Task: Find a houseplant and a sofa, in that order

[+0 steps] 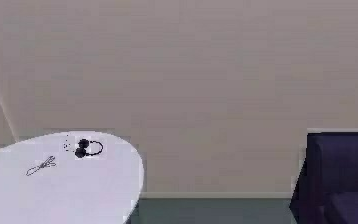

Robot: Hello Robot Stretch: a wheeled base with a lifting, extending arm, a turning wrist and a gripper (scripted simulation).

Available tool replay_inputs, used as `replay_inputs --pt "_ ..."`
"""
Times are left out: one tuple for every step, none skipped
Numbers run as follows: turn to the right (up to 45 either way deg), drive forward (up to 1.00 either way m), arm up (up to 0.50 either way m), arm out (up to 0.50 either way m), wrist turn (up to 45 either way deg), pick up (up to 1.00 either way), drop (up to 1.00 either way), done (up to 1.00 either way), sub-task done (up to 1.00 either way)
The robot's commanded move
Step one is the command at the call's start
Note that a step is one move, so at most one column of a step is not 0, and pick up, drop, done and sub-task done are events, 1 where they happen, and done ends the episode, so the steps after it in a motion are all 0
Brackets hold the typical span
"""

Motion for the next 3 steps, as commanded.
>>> replay_inputs --pt "-45.0 0.00 0.00 0.00 0.0 0.00 0.00 0.00 0.00" --pt "-45.0 0.00 0.00 0.00 0.0 0.00 0.00 0.00 0.00" --pt "0.0 0.15 0.00 0.00 0.0 0.00 0.00 0.00 0.00"
